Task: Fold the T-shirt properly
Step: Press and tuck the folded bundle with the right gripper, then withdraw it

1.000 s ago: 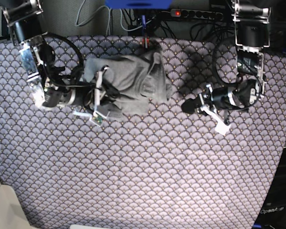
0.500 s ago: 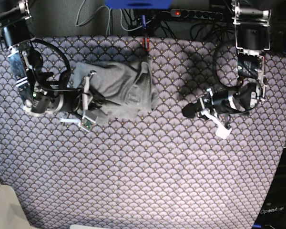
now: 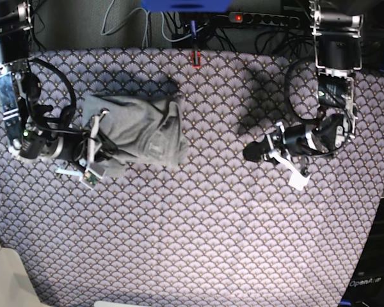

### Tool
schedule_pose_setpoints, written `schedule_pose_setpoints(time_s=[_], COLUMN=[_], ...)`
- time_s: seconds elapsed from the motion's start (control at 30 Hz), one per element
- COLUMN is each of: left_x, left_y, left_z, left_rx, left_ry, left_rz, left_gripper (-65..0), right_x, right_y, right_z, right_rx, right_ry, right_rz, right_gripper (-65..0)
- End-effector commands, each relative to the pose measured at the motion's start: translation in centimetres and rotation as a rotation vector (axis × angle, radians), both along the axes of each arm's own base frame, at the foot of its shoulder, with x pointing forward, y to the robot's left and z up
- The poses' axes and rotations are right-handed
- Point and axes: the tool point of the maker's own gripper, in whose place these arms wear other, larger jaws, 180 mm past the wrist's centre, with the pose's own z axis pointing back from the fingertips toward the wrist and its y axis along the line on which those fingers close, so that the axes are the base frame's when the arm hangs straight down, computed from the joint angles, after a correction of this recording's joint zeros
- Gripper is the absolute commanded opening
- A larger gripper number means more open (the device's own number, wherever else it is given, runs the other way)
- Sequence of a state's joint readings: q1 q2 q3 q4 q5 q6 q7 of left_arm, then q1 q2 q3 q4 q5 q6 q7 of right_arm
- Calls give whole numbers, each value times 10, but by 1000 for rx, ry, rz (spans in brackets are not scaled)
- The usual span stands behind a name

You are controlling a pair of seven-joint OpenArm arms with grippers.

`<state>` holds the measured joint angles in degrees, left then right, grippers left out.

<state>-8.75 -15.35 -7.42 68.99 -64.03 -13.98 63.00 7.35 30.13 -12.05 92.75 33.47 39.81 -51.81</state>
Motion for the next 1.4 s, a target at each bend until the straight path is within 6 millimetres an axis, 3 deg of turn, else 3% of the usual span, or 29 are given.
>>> schedule_pose_setpoints(time_s=[0.0, 0.27, 0.43, 0.5, 0.67, 0.77, 0.93, 1.07, 1.2, 1.37], left_x=[13, 13, 13, 13, 13, 13, 11, 10, 10, 12], left_y=[-2, -3, -3, -3, -3, -3, -2, -2, -2, -3], left_z=[16, 17, 17, 17, 17, 17, 14, 13, 14, 16], left_rx=[-22, -21, -22, -21, -21, -21, -18, -18, -22, -24], left_ry=[-55, -56, -57, -56, -56, -56, -50, -47, -49, -52], left_rz=[1, 1, 2, 1, 1, 1, 2, 2, 3, 2], left_gripper=[-650, -650, -650, -650, -650, -650, -650, -650, -650, -650], right_x=[8, 9, 10, 12, 12, 11, 15, 28, 27, 15], right_y=[-3, -10, -31, -35, -40, -41, -52, -67, -79, -78], right_z=[13, 12, -14, -20, -21, -21, -15, 16, 36, 40], right_rx=[9, -5, -14, -17, -28, -29, -47, -48, -67, -74], right_ry=[-42, -38, 47, 66, 74, 75, 60, -37, -90, -103], right_rz=[4, -5, -73, -88, -94, -95, -108, -144, -171, -167], right_gripper=[-650, -647, -634, -587, -390, -316, -310, -310, -310, -310])
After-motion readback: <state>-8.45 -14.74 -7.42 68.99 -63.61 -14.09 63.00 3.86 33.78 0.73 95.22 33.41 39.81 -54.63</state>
